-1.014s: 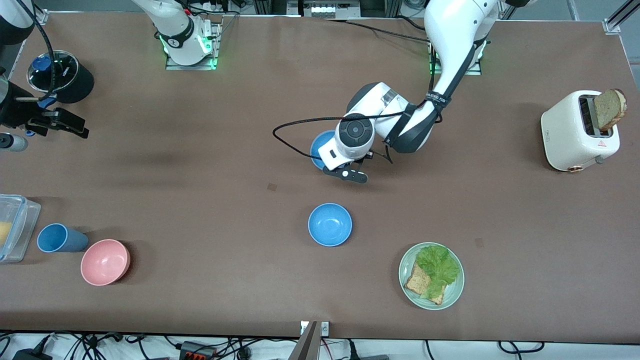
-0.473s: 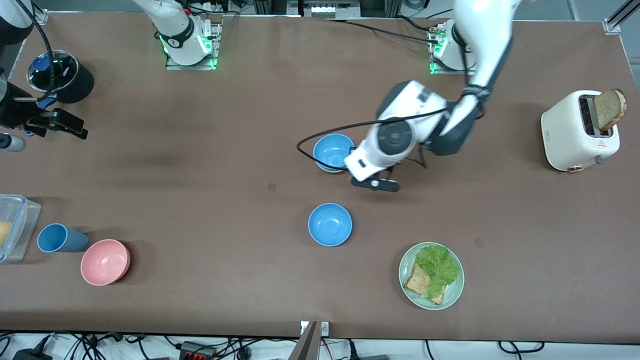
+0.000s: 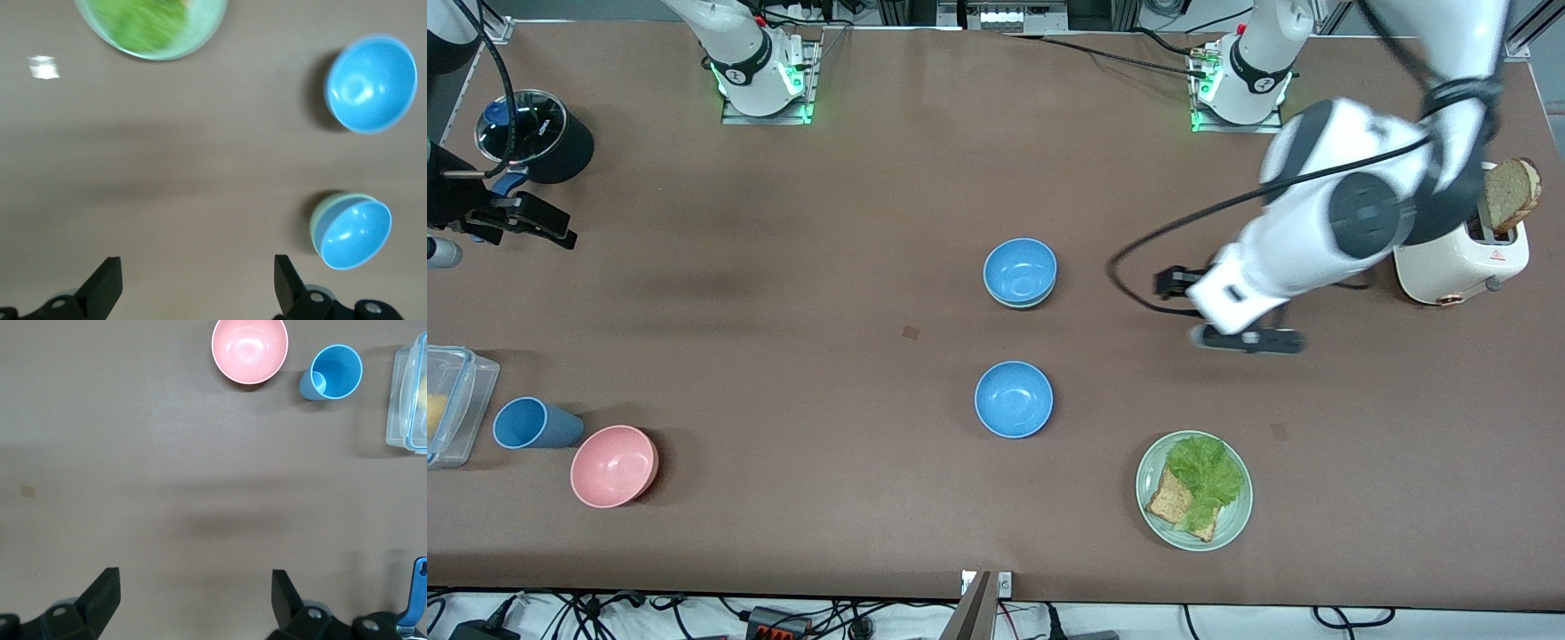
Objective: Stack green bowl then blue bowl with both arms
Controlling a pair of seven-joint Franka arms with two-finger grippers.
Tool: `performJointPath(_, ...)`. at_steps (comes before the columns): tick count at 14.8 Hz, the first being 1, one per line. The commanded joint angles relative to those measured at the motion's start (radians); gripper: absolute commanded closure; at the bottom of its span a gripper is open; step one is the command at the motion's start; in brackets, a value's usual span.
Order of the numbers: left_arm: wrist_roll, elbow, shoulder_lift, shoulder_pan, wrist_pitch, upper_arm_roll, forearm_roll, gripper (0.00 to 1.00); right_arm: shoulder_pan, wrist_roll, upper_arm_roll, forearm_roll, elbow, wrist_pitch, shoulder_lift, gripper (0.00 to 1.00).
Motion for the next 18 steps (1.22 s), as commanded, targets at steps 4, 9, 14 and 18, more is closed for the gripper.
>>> performJointPath(4,0.088,-0.141,-0.216,0.097,-0.033,0.111,-0.012,0.0,-0.009,-0.009,0.006,-0.004,-0.005,-0.012,-0.016,0.0)
performJointPath(9,0.149,-0.133,-0.248,0.123,-0.041,0.126,0.073,0.0,-0.007,-0.011,0.009,-0.008,-0.009,-0.015,-0.016,0.0)
performJointPath(14,0.18,-0.12,-0.247,0.12,-0.093,0.115,0.081,0.0,-0.007,-0.011,0.009,-0.004,-0.009,-0.013,-0.018,0.0)
performJointPath(18,0.182,-0.106,-0.244,0.12,-0.101,0.117,0.084,0.0,-0.009,-0.011,0.008,-0.004,-0.009,-0.013,-0.018,0.0)
